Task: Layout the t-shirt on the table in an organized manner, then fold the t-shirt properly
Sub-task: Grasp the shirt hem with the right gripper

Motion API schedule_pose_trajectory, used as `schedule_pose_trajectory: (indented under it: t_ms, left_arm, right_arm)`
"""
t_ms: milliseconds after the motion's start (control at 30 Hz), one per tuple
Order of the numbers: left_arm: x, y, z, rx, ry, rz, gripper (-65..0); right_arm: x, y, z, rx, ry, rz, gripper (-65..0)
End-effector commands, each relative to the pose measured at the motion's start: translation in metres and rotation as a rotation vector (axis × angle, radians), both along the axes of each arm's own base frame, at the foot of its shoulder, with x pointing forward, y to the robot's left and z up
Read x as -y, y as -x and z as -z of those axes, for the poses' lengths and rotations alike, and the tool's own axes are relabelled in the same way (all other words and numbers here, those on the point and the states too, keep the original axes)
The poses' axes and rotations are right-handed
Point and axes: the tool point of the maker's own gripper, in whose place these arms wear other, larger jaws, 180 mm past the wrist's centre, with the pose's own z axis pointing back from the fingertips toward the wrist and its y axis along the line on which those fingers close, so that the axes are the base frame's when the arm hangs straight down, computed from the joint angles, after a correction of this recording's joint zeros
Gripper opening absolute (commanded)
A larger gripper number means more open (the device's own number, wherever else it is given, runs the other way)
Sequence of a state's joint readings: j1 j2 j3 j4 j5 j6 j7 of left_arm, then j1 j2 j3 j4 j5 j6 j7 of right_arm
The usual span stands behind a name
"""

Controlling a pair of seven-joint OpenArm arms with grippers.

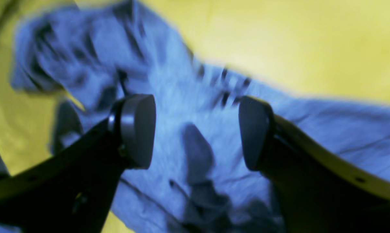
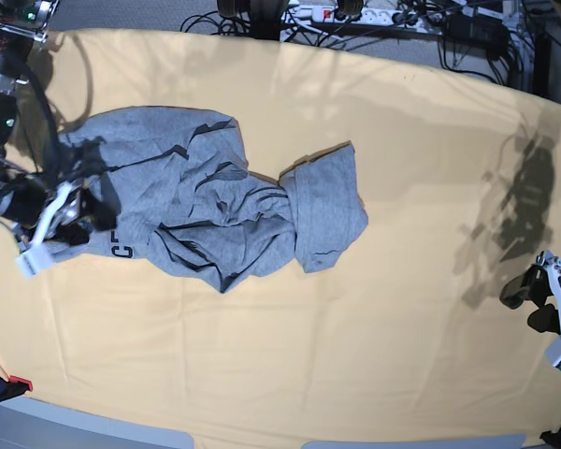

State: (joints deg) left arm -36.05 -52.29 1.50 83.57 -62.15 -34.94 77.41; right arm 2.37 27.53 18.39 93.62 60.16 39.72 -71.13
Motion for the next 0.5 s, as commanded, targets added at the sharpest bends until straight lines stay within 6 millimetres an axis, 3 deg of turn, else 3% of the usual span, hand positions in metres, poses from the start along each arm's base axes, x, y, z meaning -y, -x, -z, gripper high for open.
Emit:
schedule_pose_trajectory:
  t_ms: [0, 67, 233, 367, 467]
  left_arm:
    - [-0.002, -0.005, -0.022, 0.058, 0.013, -0.001, -21.8]
    - [-0.002, -0.005, -0.022, 0.058, 0.016, 0.002, -21.8]
    - [-0.002, -0.004, -0.022, 0.058, 0.014, 0.001, -21.8]
    - [-0.002, -0.005, -0.022, 0.058, 0.016, 0.002, -21.8]
    - [-0.001, -0.005, -0.022, 0.059, 0.018, 0.002, -21.8]
  right_arm:
    - [-0.001, -0.009, -0.01, 0.054, 0.018, -0.005, -23.2]
    - [-0.002, -0.013, 0.004, 0.062, 0.088, 0.008, -23.2]
    - [0.015, -0.029, 0.007, 0.101, 0.148, 0.152, -23.2]
    - [0.032, -0.028, 0.014, 0.071, 0.225, 0.213, -23.2]
    - [0.032, -0.025, 0.018, 0.053, 0.226, 0.218, -23.2]
